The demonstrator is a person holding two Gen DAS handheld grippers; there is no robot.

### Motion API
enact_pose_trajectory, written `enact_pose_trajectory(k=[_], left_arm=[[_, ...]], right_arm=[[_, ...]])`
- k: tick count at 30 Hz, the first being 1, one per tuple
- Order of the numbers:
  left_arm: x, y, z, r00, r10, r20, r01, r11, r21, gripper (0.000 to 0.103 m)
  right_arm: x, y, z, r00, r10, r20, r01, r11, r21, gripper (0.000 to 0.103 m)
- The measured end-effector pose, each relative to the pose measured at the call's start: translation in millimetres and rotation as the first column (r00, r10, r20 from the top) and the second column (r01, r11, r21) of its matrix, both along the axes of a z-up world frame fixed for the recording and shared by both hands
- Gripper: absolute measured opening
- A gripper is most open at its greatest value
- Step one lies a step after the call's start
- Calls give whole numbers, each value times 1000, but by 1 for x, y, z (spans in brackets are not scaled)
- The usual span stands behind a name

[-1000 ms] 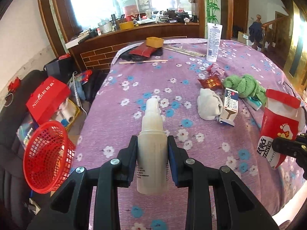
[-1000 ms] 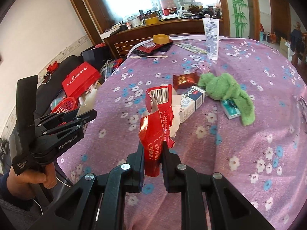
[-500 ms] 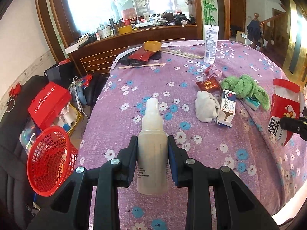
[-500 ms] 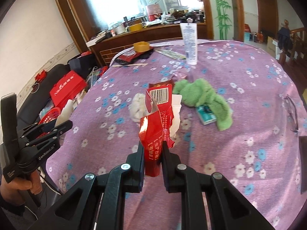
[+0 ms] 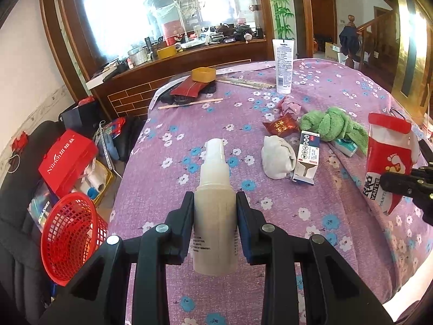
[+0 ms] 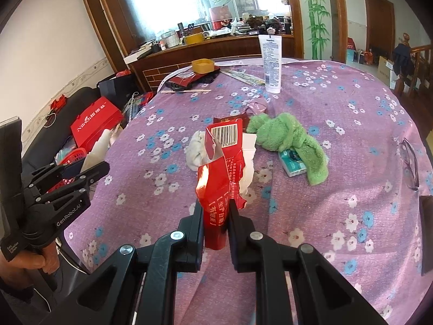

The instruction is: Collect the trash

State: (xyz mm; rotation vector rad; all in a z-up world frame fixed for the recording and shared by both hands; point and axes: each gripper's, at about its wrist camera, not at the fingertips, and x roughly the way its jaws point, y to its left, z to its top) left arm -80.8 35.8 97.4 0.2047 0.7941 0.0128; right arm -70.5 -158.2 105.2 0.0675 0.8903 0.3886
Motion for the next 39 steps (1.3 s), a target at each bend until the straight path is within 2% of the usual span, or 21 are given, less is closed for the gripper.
enact_pose_trajectory(k=[26, 39], left_arm=[[6, 14, -8, 999, 26, -37, -26, 1000, -16, 29], [0, 40, -7, 996, 82, -38, -84, 995, -48, 29]], right_arm=[[5, 18, -8, 998, 51, -42, -50, 999, 17, 17], [7, 45, -7, 992, 113, -50, -113, 994, 6, 17]])
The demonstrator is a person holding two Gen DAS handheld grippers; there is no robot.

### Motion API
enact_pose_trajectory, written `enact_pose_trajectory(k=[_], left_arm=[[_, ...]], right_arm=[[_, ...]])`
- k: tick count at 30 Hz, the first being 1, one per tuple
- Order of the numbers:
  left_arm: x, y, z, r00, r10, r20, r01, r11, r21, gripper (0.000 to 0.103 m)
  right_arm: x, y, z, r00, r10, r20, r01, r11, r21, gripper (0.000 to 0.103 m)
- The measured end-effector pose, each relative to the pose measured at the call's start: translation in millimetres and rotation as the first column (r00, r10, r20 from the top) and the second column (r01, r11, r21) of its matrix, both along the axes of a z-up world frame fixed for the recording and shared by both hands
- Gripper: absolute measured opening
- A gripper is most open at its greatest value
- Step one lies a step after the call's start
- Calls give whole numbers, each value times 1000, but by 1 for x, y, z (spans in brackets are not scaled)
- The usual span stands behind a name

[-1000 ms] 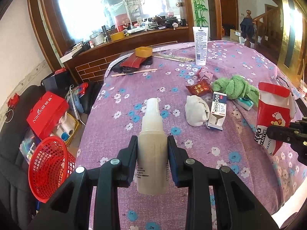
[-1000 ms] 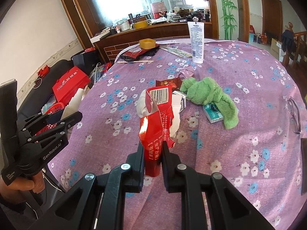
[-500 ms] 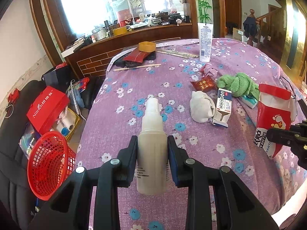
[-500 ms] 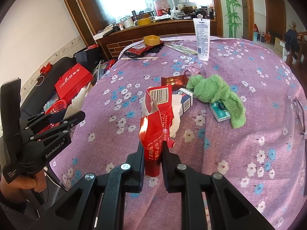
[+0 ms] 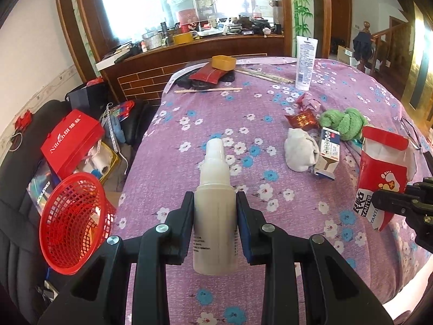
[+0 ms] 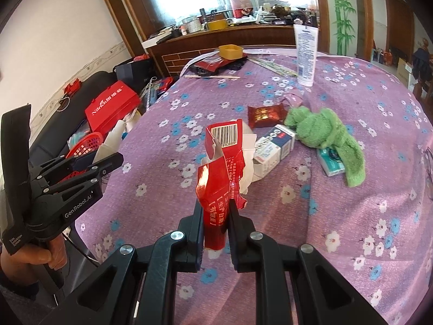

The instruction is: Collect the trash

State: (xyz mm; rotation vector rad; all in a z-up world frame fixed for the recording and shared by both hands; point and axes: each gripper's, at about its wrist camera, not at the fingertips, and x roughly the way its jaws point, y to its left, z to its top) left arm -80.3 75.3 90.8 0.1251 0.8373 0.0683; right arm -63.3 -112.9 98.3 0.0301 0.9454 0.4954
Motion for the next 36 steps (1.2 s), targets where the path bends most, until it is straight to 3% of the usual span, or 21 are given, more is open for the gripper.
enact_pose_trajectory(k=[23, 30, 36], left_arm=[[-16, 58, 5, 993, 121, 13, -121, 991, -54, 29], [-32, 101, 29, 976, 211, 49, -203, 971, -125, 29], [-50, 156, 44, 946, 317, 69, -301, 937, -178, 29]], right_arm=[[-1, 58, -2, 992, 124, -18, -124, 992, -20, 17], [6, 88, 8, 984, 178, -26, -178, 984, 5, 17], [13, 132, 19, 964, 265, -35, -263, 964, 47, 17]])
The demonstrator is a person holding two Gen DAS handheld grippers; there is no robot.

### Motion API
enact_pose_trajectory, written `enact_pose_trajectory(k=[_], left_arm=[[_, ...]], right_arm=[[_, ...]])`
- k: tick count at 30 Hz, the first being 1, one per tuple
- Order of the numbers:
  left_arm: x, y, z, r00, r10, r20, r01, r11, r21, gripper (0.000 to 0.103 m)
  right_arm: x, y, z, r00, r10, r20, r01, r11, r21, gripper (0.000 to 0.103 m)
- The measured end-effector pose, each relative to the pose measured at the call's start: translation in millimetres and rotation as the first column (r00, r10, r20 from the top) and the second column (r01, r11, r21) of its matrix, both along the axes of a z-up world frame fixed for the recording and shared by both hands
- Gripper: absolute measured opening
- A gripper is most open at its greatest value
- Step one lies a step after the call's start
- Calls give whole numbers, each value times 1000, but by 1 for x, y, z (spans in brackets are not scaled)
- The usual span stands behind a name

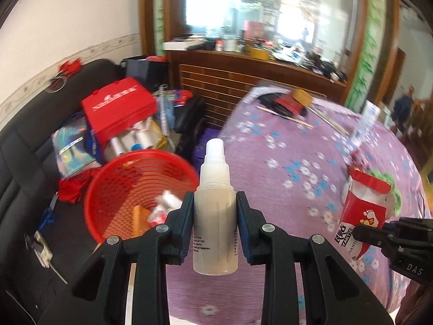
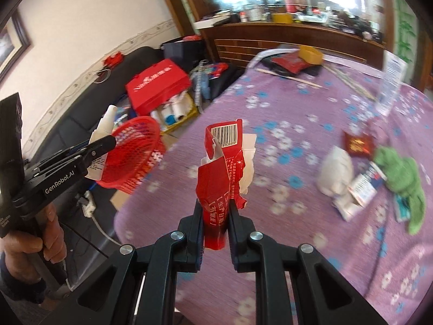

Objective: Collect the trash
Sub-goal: 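Carry the spray bottle and red wrapper over the red basket and open both grippers, then grasp the white crumpled bag with the left gripper while the right grasps the white medicine box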

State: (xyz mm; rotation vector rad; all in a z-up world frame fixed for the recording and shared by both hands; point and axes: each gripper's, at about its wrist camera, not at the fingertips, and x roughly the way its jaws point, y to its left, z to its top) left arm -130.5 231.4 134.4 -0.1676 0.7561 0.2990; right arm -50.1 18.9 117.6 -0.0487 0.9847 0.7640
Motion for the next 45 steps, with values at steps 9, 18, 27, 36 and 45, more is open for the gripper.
enact_pose_trajectory(k=[9, 18, 27, 36, 45], left_arm=[[-19, 89, -17, 991, 127, -48, -131, 988, -79, 29], [-10, 137, -37, 989, 121, -88, -134, 980, -150, 29], [2, 152, -40, 989, 121, -82, -133, 978, -158, 45], [4, 118, -36, 997, 49, -66, -58, 987, -148, 54], [20, 22, -48, 982, -149, -114, 132, 981, -144, 54]], right_arm=[[6, 95, 6, 986, 159, -48, -156, 985, 74, 17], [23, 184, -11, 970, 224, -91, -215, 972, 100, 18], [46, 211, -15, 974, 194, -119, -175, 973, 153, 52], [38, 154, -7, 993, 77, -91, -65, 989, 135, 55], [22, 33, -31, 975, -145, -168, 162, 982, 93, 55]])
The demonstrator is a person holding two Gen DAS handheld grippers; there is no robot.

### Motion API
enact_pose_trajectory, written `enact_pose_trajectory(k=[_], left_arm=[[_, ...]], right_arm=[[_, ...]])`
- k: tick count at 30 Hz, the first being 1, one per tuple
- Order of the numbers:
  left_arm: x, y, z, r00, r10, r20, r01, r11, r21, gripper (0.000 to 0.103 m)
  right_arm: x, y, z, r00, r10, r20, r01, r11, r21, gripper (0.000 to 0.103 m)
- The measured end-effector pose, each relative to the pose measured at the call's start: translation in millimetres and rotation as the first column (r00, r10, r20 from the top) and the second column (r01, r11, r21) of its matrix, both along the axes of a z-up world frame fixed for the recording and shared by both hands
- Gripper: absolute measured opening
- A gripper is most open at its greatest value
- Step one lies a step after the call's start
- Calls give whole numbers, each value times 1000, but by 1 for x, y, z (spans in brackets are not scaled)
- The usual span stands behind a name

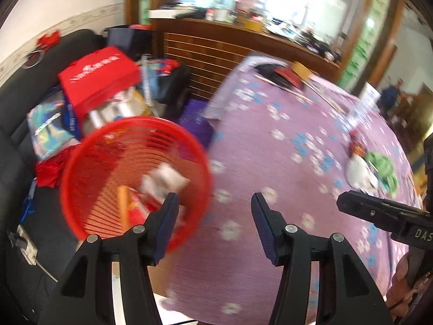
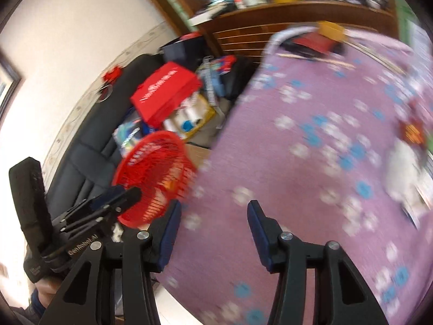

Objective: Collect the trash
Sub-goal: 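Grasp the white crumpled bag with the left gripper while the right grasps the white medicine box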

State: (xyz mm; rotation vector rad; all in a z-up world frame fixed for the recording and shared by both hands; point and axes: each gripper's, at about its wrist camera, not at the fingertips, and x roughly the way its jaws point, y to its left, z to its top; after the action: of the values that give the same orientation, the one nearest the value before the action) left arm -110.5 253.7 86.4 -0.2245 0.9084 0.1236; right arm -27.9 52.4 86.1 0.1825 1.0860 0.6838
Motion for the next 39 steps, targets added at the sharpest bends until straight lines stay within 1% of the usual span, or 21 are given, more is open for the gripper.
enact_pose_trajectory(k=[5, 10, 12, 16, 18, 20, 23, 25, 26, 28, 30, 32, 35, 39], left_arm=[[8, -62, -1, 992, -123, -21, 123, 992, 1, 54], [19, -124, -1, 968, -249, -40, 249, 968, -19, 54], [25, -149, 1, 954, -297, -42, 297, 955, -3, 54], [41, -188, 3, 939, -340, -41, 342, 938, 55, 55], [54, -202, 2, 934, -352, -50, 355, 933, 63, 56], [73, -216, -1, 927, -370, -59, 373, 927, 40, 57], [103, -233, -6, 927, -369, -72, 370, 929, 8, 57], [122, -242, -13, 933, -350, -86, 351, 936, 1, 57], [135, -247, -20, 931, -352, -95, 353, 936, -13, 57], [150, -254, -30, 933, -339, -122, 342, 940, -1, 57], [169, -261, -44, 928, -340, -149, 344, 939, -2, 57], [181, -262, -54, 931, -323, -171, 327, 945, -1, 57], [196, -263, -67, 926, -326, -190, 319, 946, -65, 56], [202, -267, -79, 915, -355, -191, 341, 934, -103, 55]], right_arm=[[-15, -73, -12, 992, -123, -38, 122, 992, -13, 55], [-33, -144, -13, 965, -261, -32, 259, 964, -55, 55], [-37, -168, -13, 950, -311, -36, 308, 949, -73, 55], [-51, -208, -10, 927, -374, -38, 371, 927, -61, 55], [-55, -220, -8, 919, -393, -33, 391, 918, -62, 55], [-60, -232, -5, 911, -412, -25, 409, 910, -66, 55], [-65, -249, -3, 901, -434, -18, 432, 900, -61, 55], [-69, -260, -1, 895, -445, -12, 444, 894, -60, 55], [-71, -265, 0, 892, -451, -7, 450, 891, -62, 55], [-73, -273, 1, 887, -461, -4, 460, 885, -68, 55], [-76, -283, 1, 882, -471, -2, 470, 880, -70, 55], [-78, -290, 2, 878, -479, 0, 478, 875, -75, 55], [-77, -299, 3, 874, -485, 1, 484, 871, -81, 55], [-68, -301, 4, 877, -480, -9, 478, 875, -72, 55]])
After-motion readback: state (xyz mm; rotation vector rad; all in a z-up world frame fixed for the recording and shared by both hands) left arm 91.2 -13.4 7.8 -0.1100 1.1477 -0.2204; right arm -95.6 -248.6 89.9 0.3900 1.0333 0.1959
